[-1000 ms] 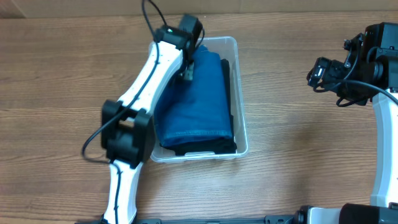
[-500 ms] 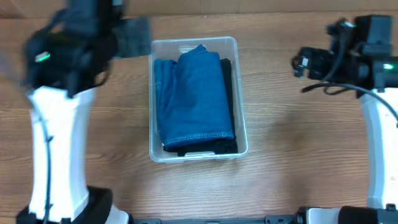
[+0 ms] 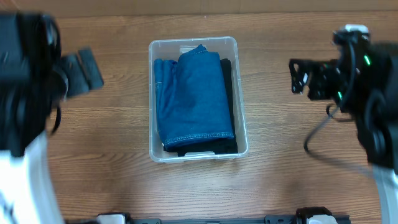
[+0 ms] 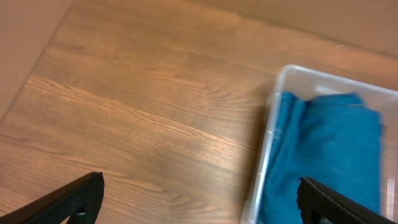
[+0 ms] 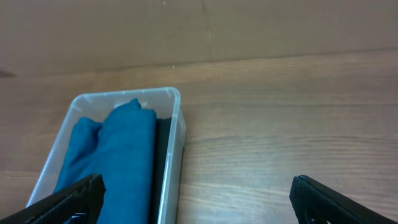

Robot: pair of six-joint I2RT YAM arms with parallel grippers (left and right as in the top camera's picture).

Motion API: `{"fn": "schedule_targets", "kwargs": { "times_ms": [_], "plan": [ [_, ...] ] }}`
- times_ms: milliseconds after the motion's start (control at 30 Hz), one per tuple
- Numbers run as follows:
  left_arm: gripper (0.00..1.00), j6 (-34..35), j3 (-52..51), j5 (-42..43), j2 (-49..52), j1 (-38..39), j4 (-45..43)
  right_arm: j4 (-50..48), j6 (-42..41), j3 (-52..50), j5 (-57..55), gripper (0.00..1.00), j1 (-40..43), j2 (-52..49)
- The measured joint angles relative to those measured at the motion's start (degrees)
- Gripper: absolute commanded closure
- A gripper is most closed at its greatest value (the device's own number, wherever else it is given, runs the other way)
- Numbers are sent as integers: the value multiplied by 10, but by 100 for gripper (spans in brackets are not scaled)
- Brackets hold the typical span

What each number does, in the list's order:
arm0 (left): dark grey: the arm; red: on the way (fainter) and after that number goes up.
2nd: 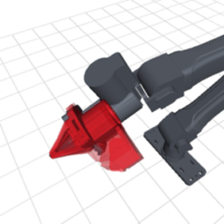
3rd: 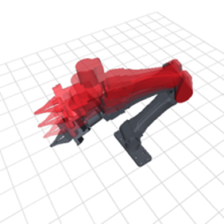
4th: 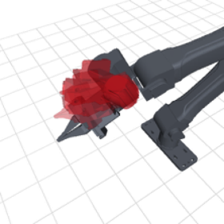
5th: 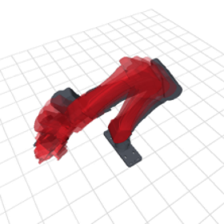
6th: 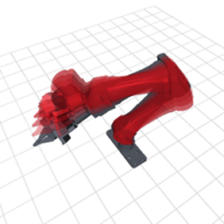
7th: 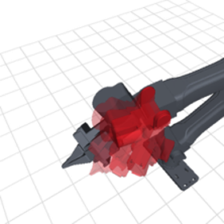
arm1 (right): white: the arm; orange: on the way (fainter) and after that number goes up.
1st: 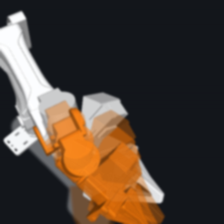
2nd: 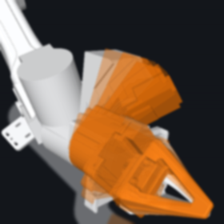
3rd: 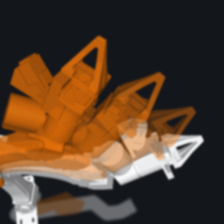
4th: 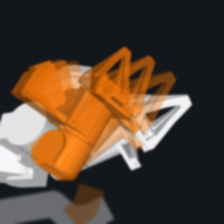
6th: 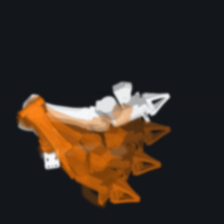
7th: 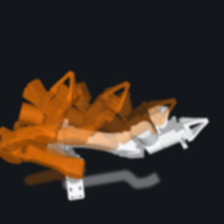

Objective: Pack container

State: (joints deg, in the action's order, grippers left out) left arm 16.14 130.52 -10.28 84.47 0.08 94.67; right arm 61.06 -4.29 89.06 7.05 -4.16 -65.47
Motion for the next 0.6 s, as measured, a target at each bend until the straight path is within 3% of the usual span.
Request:
{"fn": "schedule_targets", "kwargs": {
  "times_ms": [133, 267, 333, 467, 600],
  "plan": [
    [0, 0, -187, 1, -205, 6, -66, -37, -2, -160, -2, 0, 0, 121],
    [0, 3, -464, -6, -389, 6, -171, -42, -2, -284, -10, 0, 0, 224],
    [0, 4, -593, -50, -466, 6, -237, -38, -2, -318, -20, 0, 0, 255],
    [0, 4, -726, -71, -471, 6, -253, -5, -2, -332, -23, 0, 0, 239],
    [0, 4, -788, -71, -459, 6, -255, -3, -2, -332, -26, 0, 0, 233]
  ]
}}
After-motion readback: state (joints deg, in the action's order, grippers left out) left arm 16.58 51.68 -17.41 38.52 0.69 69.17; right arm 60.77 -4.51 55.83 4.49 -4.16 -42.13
